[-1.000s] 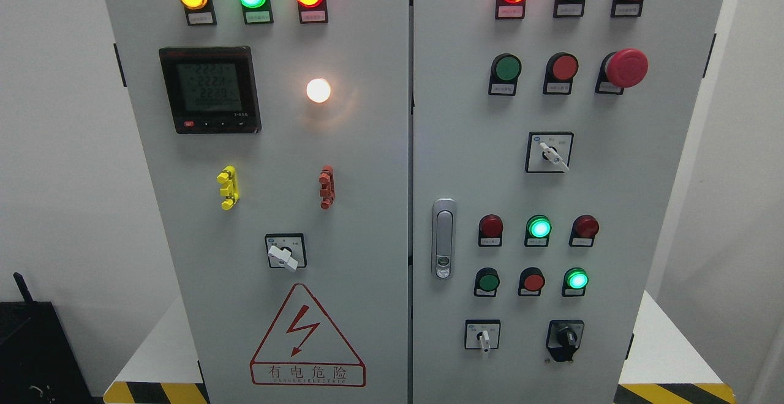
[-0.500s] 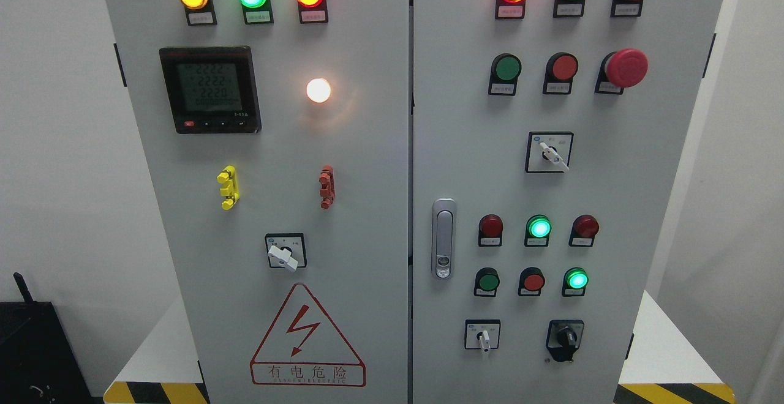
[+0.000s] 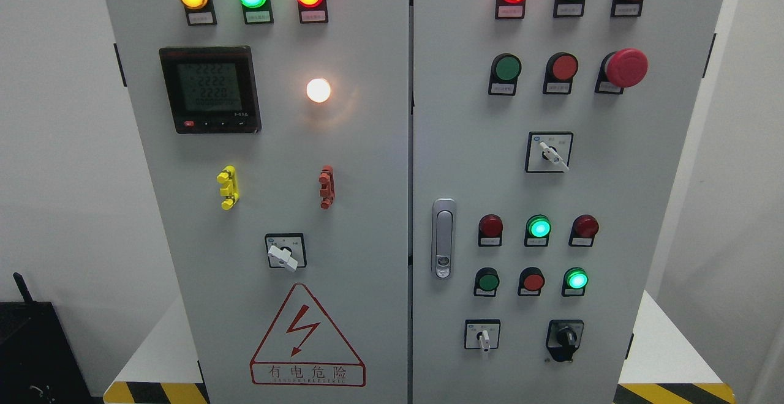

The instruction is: Flip black knob to close circuit

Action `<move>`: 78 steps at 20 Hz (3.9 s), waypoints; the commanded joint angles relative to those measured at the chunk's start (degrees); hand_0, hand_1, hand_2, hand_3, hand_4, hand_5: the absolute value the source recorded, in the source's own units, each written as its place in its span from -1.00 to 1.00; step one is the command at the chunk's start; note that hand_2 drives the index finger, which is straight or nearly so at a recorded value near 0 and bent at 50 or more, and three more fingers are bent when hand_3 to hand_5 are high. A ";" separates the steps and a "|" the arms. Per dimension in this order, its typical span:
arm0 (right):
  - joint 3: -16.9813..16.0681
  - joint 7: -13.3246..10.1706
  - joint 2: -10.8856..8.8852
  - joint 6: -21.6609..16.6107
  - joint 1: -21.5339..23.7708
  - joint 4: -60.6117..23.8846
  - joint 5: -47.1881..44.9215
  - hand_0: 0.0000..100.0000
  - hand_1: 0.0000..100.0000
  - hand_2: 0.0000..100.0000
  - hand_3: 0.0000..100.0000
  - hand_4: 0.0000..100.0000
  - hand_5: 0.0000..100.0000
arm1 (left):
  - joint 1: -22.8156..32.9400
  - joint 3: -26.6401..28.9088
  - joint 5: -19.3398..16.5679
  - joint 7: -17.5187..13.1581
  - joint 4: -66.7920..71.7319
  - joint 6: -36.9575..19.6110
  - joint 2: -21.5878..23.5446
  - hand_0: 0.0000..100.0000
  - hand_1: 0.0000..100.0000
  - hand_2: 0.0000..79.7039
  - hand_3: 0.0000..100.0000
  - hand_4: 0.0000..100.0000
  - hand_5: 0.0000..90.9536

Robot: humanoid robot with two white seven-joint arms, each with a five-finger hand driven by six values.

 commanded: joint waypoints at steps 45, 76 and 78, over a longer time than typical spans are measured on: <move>2.73 1.89 -0.29 18.50 -23.99 -88.60 79.97 -1.00 -1.00 0.73 1.00 0.67 0.69 | 0.00 0.62 0.44 -0.01 0.00 -0.02 0.06 -1.00 -1.00 -1.00 -0.90 -0.95 -1.00; -1.75 0.13 -5.30 23.25 -31.20 -74.71 74.96 -1.00 -1.00 0.77 1.00 0.66 0.69 | 0.00 0.62 0.44 -0.01 0.00 -0.02 -0.03 -1.00 -1.00 -1.00 -0.90 -0.95 -1.00; -1.49 -0.04 -5.30 23.25 -31.20 -74.79 74.87 -1.00 -1.00 0.77 1.00 0.66 0.69 | 0.00 0.62 0.44 -0.01 0.00 -0.02 0.06 -1.00 -1.00 -1.00 -0.90 -0.95 -1.00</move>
